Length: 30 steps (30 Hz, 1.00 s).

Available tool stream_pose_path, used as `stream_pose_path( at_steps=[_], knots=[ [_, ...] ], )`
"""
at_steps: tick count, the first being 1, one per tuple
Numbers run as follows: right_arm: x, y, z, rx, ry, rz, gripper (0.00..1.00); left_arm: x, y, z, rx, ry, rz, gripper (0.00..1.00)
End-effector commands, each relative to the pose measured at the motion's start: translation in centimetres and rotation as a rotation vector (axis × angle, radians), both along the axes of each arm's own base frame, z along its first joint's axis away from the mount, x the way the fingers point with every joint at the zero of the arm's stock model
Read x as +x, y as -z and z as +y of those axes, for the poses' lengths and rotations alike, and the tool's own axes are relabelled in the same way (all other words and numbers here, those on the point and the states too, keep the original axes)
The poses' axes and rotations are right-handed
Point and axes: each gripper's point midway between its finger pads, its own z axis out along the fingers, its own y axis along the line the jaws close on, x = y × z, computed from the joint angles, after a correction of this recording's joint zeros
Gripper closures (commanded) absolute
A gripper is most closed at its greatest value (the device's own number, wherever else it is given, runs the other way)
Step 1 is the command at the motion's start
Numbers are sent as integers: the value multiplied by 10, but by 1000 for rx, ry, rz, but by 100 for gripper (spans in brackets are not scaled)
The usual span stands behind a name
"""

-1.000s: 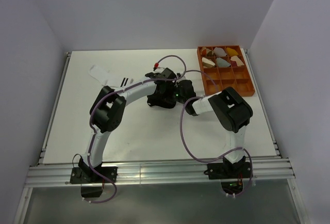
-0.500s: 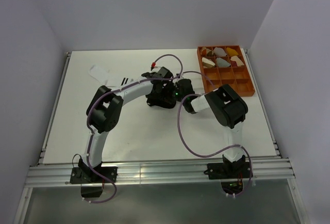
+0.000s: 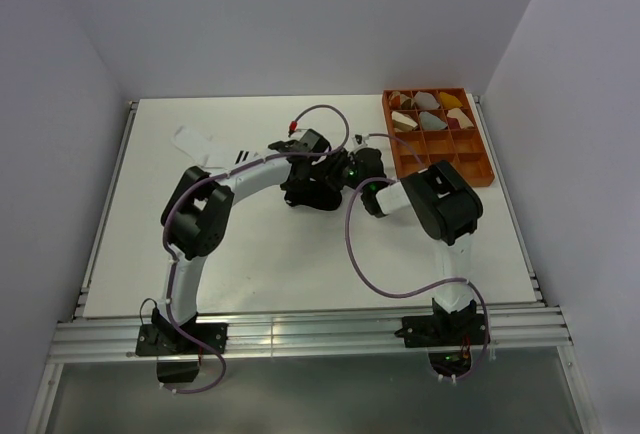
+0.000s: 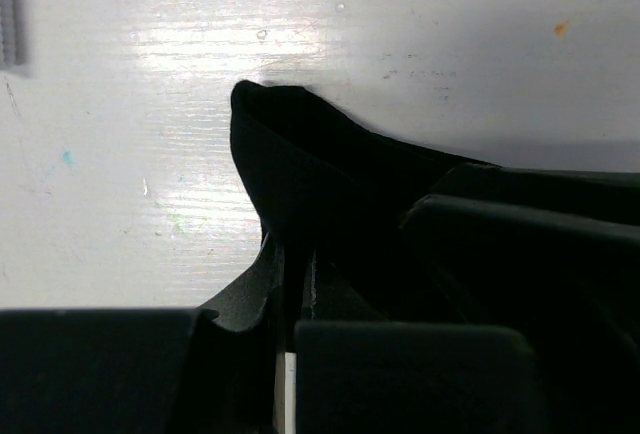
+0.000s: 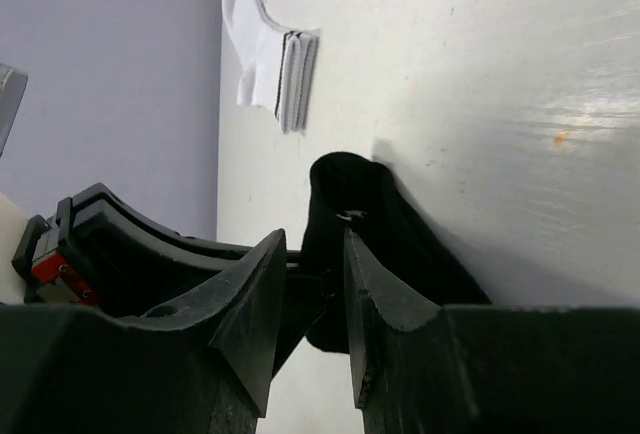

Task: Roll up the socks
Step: Roll the sock at the center of the board.

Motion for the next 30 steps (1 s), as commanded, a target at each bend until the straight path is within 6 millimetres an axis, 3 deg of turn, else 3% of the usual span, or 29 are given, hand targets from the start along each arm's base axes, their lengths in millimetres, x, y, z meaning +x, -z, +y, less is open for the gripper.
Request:
stream_pose_path(
  at_steps=[1,7,23,30],
  knots=[
    [10,-11,5,31,-10,-35,62,-18,6,-3,-29,24,69,100],
    [12,-5,10,15,-25,-11,57,-16,3,-5,-45,27,59,100],
    [0,27,25,-44,-82,86,57,-14,2,-11,-73,37,47,100],
    [-3,21,30,-14,-114,60,59,-16,7,-12,-76,47,57,100]
  ],
)
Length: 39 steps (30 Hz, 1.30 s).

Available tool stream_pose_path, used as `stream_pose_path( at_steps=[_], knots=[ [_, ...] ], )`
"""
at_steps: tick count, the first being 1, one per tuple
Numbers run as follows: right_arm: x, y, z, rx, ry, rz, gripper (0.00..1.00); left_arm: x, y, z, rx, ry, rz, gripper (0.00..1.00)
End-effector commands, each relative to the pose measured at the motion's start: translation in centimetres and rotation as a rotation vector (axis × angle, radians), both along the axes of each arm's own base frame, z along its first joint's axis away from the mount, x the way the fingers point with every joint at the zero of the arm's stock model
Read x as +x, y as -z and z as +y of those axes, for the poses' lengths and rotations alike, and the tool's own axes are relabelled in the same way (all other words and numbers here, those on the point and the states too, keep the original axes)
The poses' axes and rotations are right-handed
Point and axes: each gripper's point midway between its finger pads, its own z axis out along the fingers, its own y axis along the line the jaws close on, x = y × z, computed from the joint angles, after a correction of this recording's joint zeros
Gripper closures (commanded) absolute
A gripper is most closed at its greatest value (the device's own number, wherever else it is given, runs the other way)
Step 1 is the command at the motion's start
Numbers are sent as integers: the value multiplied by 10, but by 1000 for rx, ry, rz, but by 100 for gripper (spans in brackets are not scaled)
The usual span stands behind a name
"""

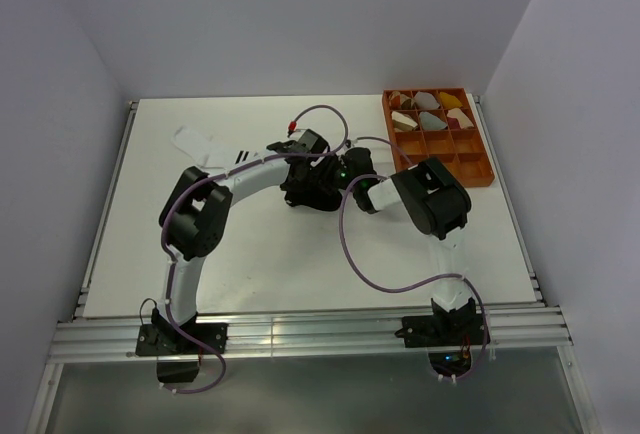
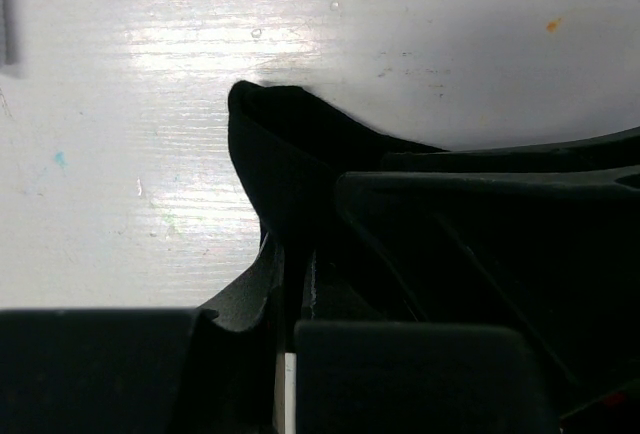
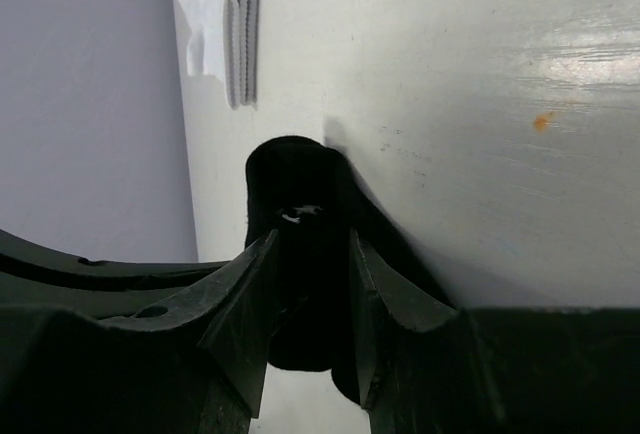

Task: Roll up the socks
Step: Roll the sock at the center of the board.

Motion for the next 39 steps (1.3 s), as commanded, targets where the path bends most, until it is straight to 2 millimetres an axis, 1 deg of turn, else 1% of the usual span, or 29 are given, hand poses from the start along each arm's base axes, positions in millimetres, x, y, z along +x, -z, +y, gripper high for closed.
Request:
stream_pose_path(
  at_steps=[1,2,6,8,10,11,14,15,16,19,21,22,23,24,25,26,27,28,29,30,31,32,33,34,35,36,37,38,39],
  knots=[
    [0,-13,13,35,-49,-50,59,-16,8,-9,-55,42,62,100],
    [1,-16,15,38,-58,-57,60,-16,7,-10,-57,45,60,100],
    [1,-17,17,50,-62,-51,63,-17,9,-12,-69,51,59,99],
    [0,-14,18,50,-66,-45,64,-16,8,-13,-73,57,56,100],
    [-1,-13,19,55,-74,-44,71,-15,6,-14,-78,57,50,100],
    [-3,-10,19,53,-75,-35,73,-16,7,-14,-77,59,52,100],
    [-5,-6,17,48,-70,-28,88,-15,7,-14,-79,57,51,100],
    [-5,-4,16,40,-70,-29,96,-15,7,-14,-81,55,49,100],
    [-6,-2,15,30,-68,-27,100,-15,6,-15,-84,54,48,100],
    [-6,6,9,-14,-57,-29,100,-15,4,-16,-99,52,42,99],
    [-7,12,6,-42,-56,-26,100,-15,-2,-18,-129,48,26,95],
    [-7,13,5,-51,-55,-27,100,-14,-6,-19,-146,46,19,86],
    [-7,14,4,-57,-56,-25,100,-14,-14,-20,-171,43,5,82],
    [-7,14,4,-63,-58,-29,100,-13,-15,-20,-199,41,4,75],
    [-7,14,3,-69,-59,-31,100,-13,-19,-18,-220,36,2,64],
    [-6,14,3,-75,-55,-32,100,-15,-23,-15,-244,28,-1,59],
    [-7,16,2,-88,-58,-27,100,-11,-26,-8,-269,12,-7,56],
    [-6,14,1,-93,-60,-33,100,-9,-31,-11,-315,16,-15,49],
    [-7,15,1,-103,-61,-31,100,-10,-35,0,-347,-8,-17,47],
    [-6,14,0,-108,-59,-36,100,-10,-37,3,-377,-14,-19,45],
    [-5,12,0,-110,-59,-40,100,-6,-55,-2,-457,-4,-56,43],
    [-6,14,-1,-118,-61,-39,100,-8,-48,10,-472,-32,-45,42],
    [-5,14,-1,-120,-58,-40,100,-7,-51,12,-499,-38,-55,41],
    [-5,14,-1,-120,-60,-39,100,-5,-58,8,-557,-24,-72,40],
    [-5,14,-1,-123,-62,-41,100,-10,-56,13,-588,-43,-68,40],
    [-5,15,-1,-127,-62,-41,100,-7,-57,19,-610,-61,-76,40],
    [-5,15,-1,-128,-59,-42,100,-4,-67,16,-666,-53,-103,40],
    [-4,15,-2,-132,-58,-44,100,-8,-58,23,-678,-69,-87,40],
    [-4,15,-2,-134,-61,-48,100,-8,-57,24,-700,-73,-86,40]
  ],
)
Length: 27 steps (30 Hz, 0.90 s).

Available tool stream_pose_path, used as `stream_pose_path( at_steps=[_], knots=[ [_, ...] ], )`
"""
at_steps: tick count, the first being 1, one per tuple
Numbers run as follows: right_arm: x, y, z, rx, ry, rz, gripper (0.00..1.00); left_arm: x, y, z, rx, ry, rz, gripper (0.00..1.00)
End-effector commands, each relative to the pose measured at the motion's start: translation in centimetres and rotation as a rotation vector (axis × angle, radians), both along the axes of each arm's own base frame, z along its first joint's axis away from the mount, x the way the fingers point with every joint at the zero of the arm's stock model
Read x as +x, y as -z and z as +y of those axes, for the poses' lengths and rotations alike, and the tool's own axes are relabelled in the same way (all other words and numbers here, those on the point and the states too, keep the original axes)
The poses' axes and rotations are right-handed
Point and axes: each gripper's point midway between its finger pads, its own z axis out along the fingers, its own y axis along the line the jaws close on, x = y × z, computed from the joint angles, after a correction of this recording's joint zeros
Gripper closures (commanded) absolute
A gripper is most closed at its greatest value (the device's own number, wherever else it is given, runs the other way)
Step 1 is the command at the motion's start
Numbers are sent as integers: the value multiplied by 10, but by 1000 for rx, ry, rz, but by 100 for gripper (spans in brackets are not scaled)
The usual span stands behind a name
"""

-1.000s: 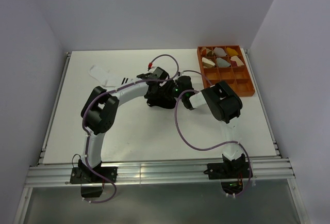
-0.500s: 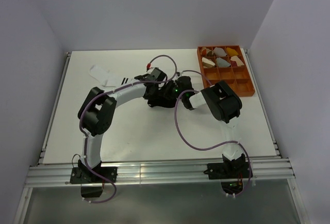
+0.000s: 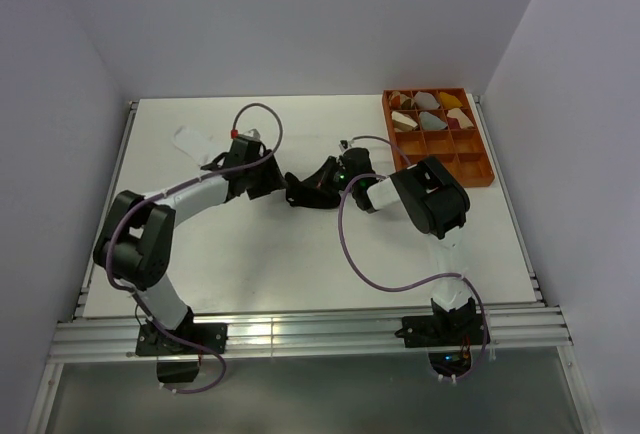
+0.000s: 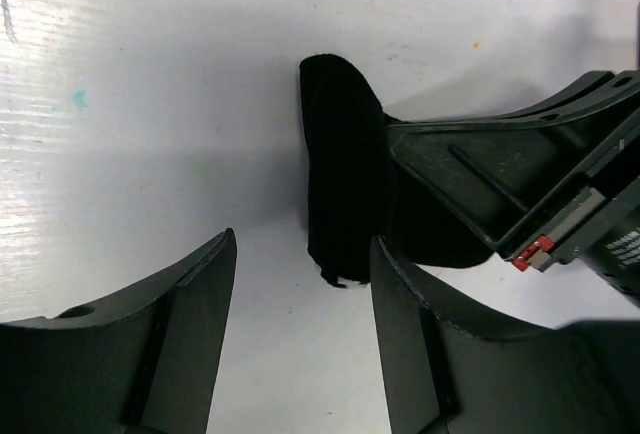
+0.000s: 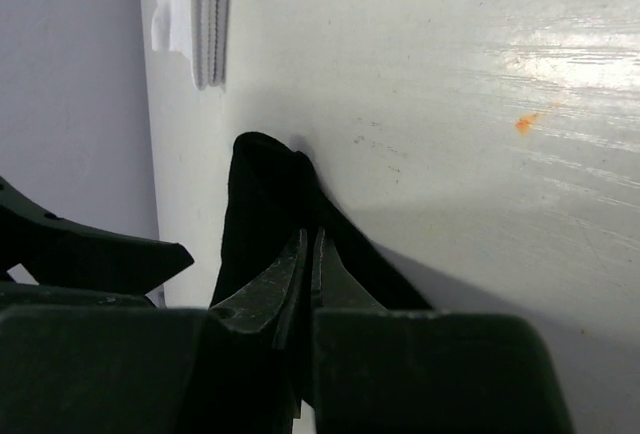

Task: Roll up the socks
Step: Roll the sock at the center of the board.

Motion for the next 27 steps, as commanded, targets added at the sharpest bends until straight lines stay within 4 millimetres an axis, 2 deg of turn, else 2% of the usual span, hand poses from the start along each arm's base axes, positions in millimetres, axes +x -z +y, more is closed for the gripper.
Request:
stream_pose_path(
  at_steps=[1,4,9,14,17,23,27],
  knots=[
    [0,-1,1,-58,-7,-18,100,8,-26,-18,-205,16,-67,40],
    [0,-2,0,-65,-8,-32,100,9,-20,-19,-276,22,-45,40],
    [1,-4,-2,-80,-5,-47,100,8,-18,-32,-360,49,-29,39],
    [1,-3,-1,-86,-5,-53,100,8,-1,-32,-349,36,7,39],
    [0,-3,-1,-83,-5,-52,100,6,15,-28,-321,15,48,40],
    [0,-4,-1,-89,-8,-59,100,5,30,-26,-307,9,71,40],
    [-1,-4,0,-93,-10,-63,100,3,37,-30,-324,28,86,47]
  ],
)
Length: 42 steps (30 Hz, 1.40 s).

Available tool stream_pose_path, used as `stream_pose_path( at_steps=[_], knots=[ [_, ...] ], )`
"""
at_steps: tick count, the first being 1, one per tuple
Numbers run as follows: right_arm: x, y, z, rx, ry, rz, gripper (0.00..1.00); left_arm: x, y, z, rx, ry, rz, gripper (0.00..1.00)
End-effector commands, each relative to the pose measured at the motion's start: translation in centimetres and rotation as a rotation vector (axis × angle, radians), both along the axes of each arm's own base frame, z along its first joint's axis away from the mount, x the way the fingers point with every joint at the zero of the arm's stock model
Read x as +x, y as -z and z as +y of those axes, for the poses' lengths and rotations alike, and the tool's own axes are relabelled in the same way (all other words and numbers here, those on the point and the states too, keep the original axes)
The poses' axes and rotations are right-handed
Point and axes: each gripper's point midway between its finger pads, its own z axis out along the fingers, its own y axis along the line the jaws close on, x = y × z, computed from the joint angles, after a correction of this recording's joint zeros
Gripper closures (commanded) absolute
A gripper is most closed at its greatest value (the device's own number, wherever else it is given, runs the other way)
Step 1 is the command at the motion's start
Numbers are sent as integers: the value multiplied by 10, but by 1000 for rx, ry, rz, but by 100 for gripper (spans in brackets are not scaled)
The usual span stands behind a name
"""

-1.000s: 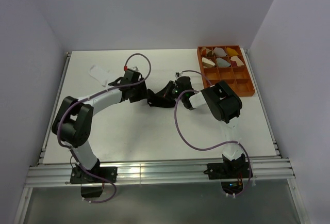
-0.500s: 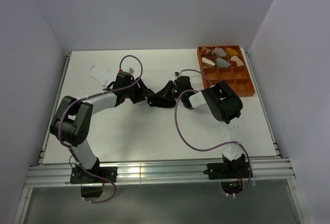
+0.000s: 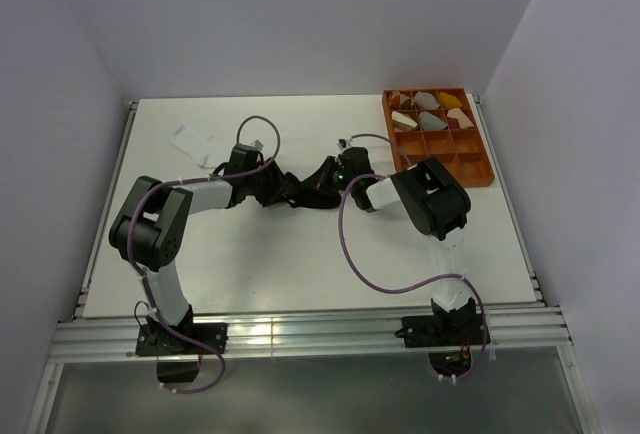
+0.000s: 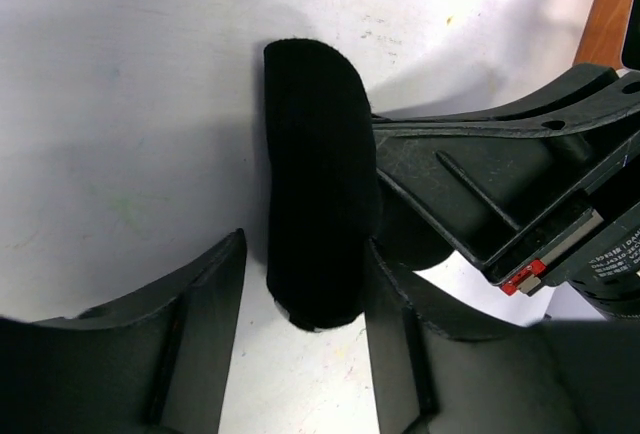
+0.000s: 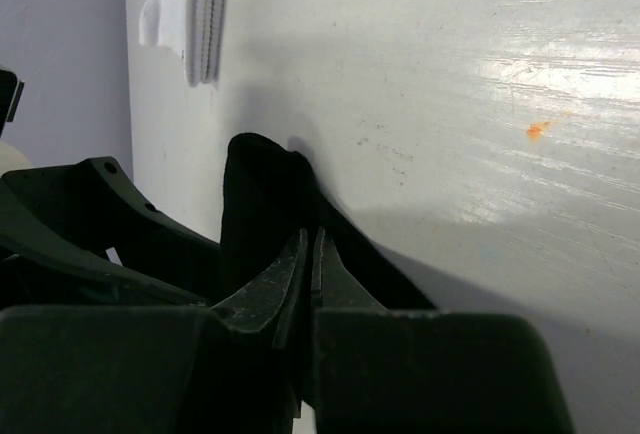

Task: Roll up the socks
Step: Roll the sock at the center of the board.

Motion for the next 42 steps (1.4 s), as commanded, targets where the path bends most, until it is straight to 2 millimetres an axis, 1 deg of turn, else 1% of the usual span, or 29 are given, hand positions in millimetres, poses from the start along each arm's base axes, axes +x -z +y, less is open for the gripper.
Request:
stream_pose_path(
  at_steps=[1,5,8,9,11,12,14,15,16,17,18,19,20,22,23,24,25,26,28,29,30,31,33,35,36,37,39,40,42],
  knots=[
    [-1,-3,0,-47,1,-24,100,1,5,-5,-25,20,-6,48],
    [-1,-3,0,-48,-3,-26,100,-3,12,-5,-21,33,8,54],
    [-1,-2,1,-50,-5,-26,100,-6,19,-4,-16,36,18,62],
    [-1,-2,1,-51,-6,-27,100,-6,21,-4,-14,39,21,67],
    [-1,-3,2,-54,-11,-36,100,-7,23,-4,-11,40,25,73],
    [-2,-5,2,-52,-14,-41,100,-7,24,-2,-2,36,27,80],
    [-1,-10,2,-46,-17,-49,100,-6,24,-1,11,34,26,88],
    [-2,-13,2,-44,-20,-54,100,-5,24,1,25,30,19,97],
    [-2,-15,2,-46,-21,-60,93,-5,24,3,42,28,23,100],
    [-2,-26,2,-40,-20,-77,89,-5,24,5,54,23,21,100],
    [-2,-31,1,-43,-18,-84,85,-4,22,6,69,24,13,100],
    [0,-36,-1,-57,-16,-105,76,-3,22,10,97,11,14,100],
    [0,-47,-3,-65,-14,-117,71,-3,23,12,115,9,14,100],
    [0,-57,-7,-79,-4,-137,61,3,19,15,162,-2,-10,100],
    [0,-69,-10,-72,6,-155,59,-2,22,19,193,-2,11,100],
    [0,-73,-14,-76,17,-163,58,3,18,19,211,1,-2,100],
    [3,-74,-20,-86,43,-169,58,1,18,18,231,4,-1,100],
    [0,-77,-24,-89,54,-169,57,1,19,22,270,2,-2,100],
    [0,-77,-29,-91,63,-166,57,5,12,18,308,8,-25,100],
    [-1,-75,-31,-90,61,-156,57,8,11,21,344,-5,-36,100],
    [-2,-72,-31,-89,59,-142,58,2,14,20,370,22,-9,100],
    [-3,-69,-31,-81,62,-124,58,8,7,16,400,17,-35,100],
    [-5,-67,-29,-59,56,-118,59,12,2,17,472,16,-47,100],
    [-5,-66,-24,-26,55,-103,59,9,0,10,517,34,-59,100],
    [-5,-65,-22,-16,45,-96,59,15,-5,8,545,30,-81,100],
    [-6,-61,-21,-8,48,-77,59,8,-5,3,574,51,-75,100],
    [-5,-63,-17,26,46,-71,59,12,-8,-1,618,55,-91,100],
    [-4,-64,-16,40,45,-77,58,6,-7,-5,640,75,-87,100],
    [-4,-60,-14,60,48,-58,57,8,-6,-11,667,91,-89,100]
  ],
)
